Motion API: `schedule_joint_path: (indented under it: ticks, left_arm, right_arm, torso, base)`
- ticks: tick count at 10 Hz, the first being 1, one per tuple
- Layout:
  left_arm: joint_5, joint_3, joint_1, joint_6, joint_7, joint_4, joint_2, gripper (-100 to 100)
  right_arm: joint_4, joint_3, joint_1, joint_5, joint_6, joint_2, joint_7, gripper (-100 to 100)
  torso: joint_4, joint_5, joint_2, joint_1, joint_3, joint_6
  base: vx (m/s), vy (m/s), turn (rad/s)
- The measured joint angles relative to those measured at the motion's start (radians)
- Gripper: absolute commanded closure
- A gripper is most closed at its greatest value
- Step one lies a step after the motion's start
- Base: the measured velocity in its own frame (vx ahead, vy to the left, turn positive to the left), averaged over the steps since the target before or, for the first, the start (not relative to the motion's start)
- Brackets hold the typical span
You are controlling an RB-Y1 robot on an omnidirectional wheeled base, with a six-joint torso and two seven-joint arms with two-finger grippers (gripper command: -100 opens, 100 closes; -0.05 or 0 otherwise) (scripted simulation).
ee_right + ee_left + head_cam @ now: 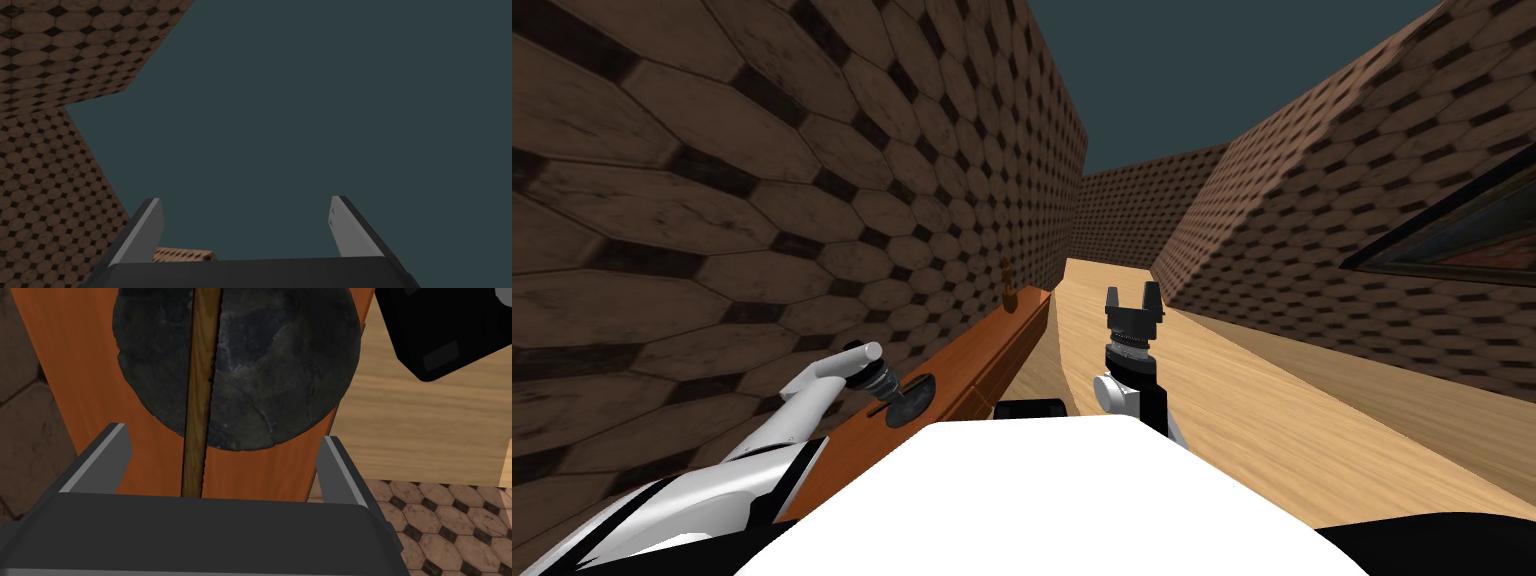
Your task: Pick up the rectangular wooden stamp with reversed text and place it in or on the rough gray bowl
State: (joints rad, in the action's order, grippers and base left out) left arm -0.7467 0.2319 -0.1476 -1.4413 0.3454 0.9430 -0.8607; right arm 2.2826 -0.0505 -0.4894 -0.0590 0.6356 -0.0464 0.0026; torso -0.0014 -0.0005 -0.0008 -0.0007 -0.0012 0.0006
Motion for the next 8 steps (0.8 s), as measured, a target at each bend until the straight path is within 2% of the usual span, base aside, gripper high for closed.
schedule_joint_path:
  ticks: [2, 3, 8]
  left_arm:
    - [-0.014, 0.004, -0.004, -0.033, 0.008, 0.022, -0.024, -100]
    - [-0.015, 0.004, -0.005, -0.037, 0.007, 0.022, -0.025, 0]
    - [-0.015, 0.004, -0.005, -0.036, 0.007, 0.022, -0.025, 0]
  right_arm:
    - [0.000, 0.000, 0.000, 0.000, 0.000, 0.000, 0.000, 0]
    - [0.000, 0.000, 0.000, 0.000, 0.000, 0.000, 0.000, 0]
    - [0.000, 0.000, 0.000, 0.000, 0.000, 0.000, 0.000, 0]
  torso:
    - [0.000, 0.000, 0.000, 0.000, 0.000, 0.000]
    - [0.000, 0.000, -0.001, 0.001, 0.000, 0.000]
    - [0.000, 0.001, -0.002, 0.002, -0.001, 0.000]
  base:
    - [-0.016, -0.017, 0.002]
    - [0.000, 0.000, 0.000]
    - [0.000, 0.000, 0.000]
